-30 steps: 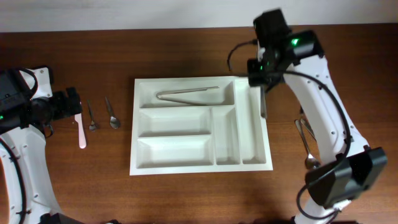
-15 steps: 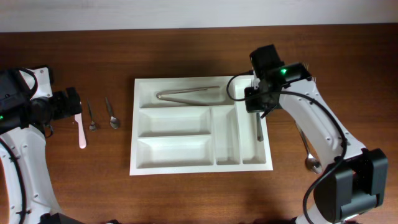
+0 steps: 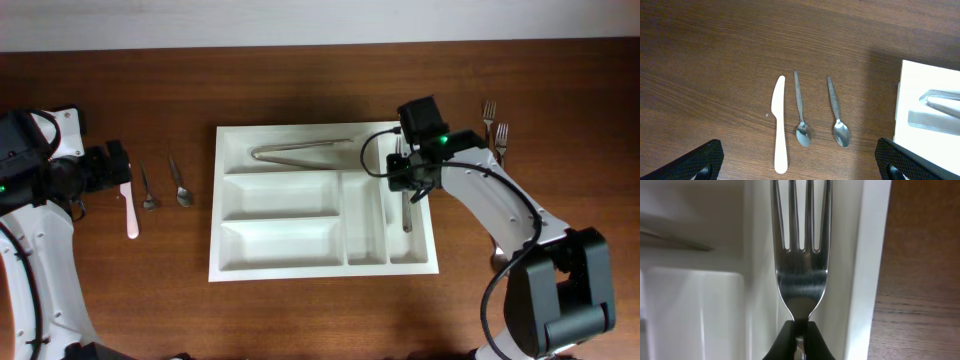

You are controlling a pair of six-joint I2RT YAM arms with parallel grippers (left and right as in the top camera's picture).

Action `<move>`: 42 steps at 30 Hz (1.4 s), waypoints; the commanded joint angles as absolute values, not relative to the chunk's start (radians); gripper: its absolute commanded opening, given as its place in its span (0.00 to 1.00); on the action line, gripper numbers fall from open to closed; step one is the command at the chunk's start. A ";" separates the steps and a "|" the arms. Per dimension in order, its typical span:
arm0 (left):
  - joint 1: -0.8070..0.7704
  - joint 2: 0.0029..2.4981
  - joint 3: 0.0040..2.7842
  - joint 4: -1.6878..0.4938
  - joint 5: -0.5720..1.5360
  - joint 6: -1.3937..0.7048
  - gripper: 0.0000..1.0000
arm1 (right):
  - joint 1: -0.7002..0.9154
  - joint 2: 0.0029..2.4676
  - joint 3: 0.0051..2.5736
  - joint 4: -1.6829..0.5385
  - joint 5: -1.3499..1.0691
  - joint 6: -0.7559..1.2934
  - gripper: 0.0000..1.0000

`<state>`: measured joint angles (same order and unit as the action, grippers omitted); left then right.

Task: Pack container
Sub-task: 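Carry the fork into the narrow right compartment and lower it, then release the fork and move the right gripper back to the forks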

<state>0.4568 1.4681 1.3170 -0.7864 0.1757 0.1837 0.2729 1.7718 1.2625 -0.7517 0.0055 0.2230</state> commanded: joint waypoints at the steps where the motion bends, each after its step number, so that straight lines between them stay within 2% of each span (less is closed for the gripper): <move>1: 0.459 1.460 1.334 -0.787 0.176 0.197 0.99 | 0.275 1.776 1.232 -0.724 -0.001 0.230 0.04; 3: 0.459 1.460 1.334 -0.787 0.176 0.197 0.99 | 0.274 1.776 1.232 -0.723 0.000 0.230 0.07; 5: 0.459 1.460 1.334 -0.787 0.176 0.197 0.99 | 0.274 1.776 1.232 -0.721 0.000 0.230 0.22; 6: 0.459 1.460 1.334 -0.787 0.176 0.197 0.99 | 0.274 1.776 1.232 -0.722 0.000 0.230 0.27; 9: 0.459 1.460 1.334 -0.787 0.176 0.197 0.99 | 0.275 1.776 1.232 -0.726 0.000 0.230 0.33; 15: 0.459 1.460 1.334 -0.787 0.176 0.197 0.99 | 0.249 1.769 1.270 -0.738 0.019 0.215 0.33; 19: 0.459 1.460 1.334 -0.787 0.176 0.197 0.99 | 0.139 1.760 1.419 -0.812 0.019 0.215 0.34; 21: 0.459 1.460 1.334 -0.787 0.176 0.197 0.99 | 0.057 1.760 1.513 -0.860 0.019 0.214 0.40; 24: 0.459 1.460 1.334 -0.787 0.176 0.197 0.99 | -0.059 1.760 1.602 -0.888 -0.001 0.214 0.56; 27: 0.459 1.460 1.334 -0.787 0.176 0.197 0.99 | -0.166 1.760 1.620 -0.879 -0.054 0.214 0.62; 32: 0.459 1.460 1.334 -0.787 0.176 0.197 0.99 | -0.269 1.814 1.605 -0.914 -0.092 0.210 0.63; 37: 0.459 1.460 1.334 -0.787 0.176 0.197 0.99 | -0.273 1.929 1.602 -0.953 -0.099 0.107 0.62; 42: 0.459 1.460 1.334 -0.787 0.176 0.197 0.99 | -0.268 2.022 1.602 -0.943 -0.098 0.082 0.50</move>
